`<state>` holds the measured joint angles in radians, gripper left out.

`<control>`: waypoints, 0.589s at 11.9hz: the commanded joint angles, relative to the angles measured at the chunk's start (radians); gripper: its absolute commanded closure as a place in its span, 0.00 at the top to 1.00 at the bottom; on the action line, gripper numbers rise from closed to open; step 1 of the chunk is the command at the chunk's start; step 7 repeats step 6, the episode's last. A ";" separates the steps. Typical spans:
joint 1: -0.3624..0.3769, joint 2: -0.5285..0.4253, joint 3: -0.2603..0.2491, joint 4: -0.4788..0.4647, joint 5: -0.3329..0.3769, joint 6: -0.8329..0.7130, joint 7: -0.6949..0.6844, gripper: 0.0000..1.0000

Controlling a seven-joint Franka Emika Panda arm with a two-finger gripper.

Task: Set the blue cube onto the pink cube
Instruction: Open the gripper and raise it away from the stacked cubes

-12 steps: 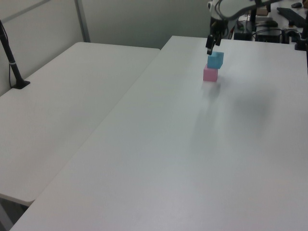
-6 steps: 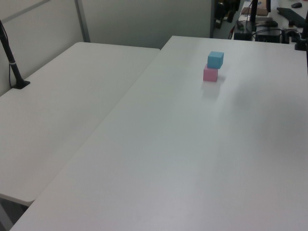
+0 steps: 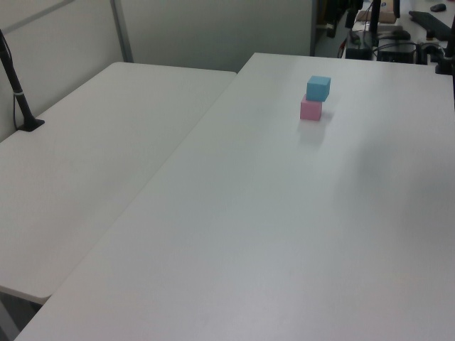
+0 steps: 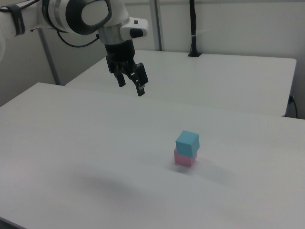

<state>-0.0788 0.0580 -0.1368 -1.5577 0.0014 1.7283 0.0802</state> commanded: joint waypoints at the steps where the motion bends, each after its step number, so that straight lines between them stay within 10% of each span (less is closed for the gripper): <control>1: 0.019 -0.046 -0.017 -0.030 -0.021 -0.007 -0.179 1.00; 7: 0.017 -0.053 -0.015 -0.030 -0.018 -0.010 -0.206 1.00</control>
